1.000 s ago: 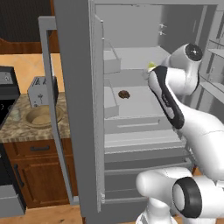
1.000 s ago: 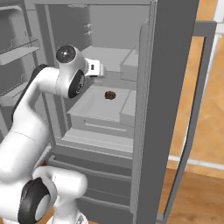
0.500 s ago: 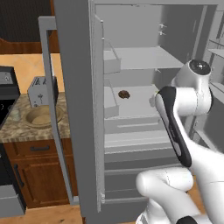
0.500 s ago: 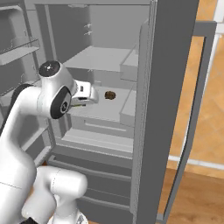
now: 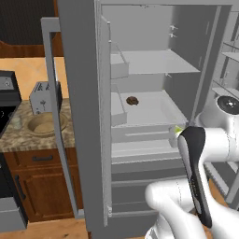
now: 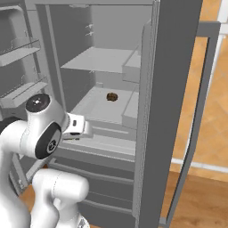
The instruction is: Grab a lemon wedge from the fridge and one ice cube from the ice bowl, and put them in the glass of lemonade.
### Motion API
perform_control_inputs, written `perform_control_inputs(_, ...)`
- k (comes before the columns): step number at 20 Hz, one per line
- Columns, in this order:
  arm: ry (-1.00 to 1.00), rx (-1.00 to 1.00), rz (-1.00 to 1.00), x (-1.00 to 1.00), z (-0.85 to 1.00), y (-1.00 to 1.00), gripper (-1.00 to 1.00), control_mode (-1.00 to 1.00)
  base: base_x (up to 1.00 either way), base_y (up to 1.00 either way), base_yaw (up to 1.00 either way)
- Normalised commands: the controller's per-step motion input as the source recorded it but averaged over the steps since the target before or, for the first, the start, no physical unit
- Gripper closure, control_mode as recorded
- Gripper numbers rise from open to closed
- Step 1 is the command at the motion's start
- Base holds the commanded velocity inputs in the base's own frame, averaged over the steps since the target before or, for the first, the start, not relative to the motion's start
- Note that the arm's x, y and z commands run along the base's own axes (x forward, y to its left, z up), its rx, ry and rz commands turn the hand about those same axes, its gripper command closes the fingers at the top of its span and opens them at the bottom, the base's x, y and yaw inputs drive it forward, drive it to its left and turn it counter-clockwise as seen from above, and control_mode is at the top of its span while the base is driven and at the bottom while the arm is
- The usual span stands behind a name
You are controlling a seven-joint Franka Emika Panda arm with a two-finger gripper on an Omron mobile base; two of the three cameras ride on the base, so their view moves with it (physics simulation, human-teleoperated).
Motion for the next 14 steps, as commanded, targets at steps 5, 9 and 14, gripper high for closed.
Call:
perform_control_inputs(5,0.00,0.00,0.00,-0.20,-0.10,0.00,1.00,1.00,-0.80,0.01,0.00)
perform_control_inputs(9,0.00,0.00,0.00,0.00,0.00,0.00,1.00,1.00,-1.00,0.39,0.03)
perform_control_inputs(14,0.00,0.00,0.00,0.00,0.00,0.00,1.00,1.00,-0.59,0.98,0.14)
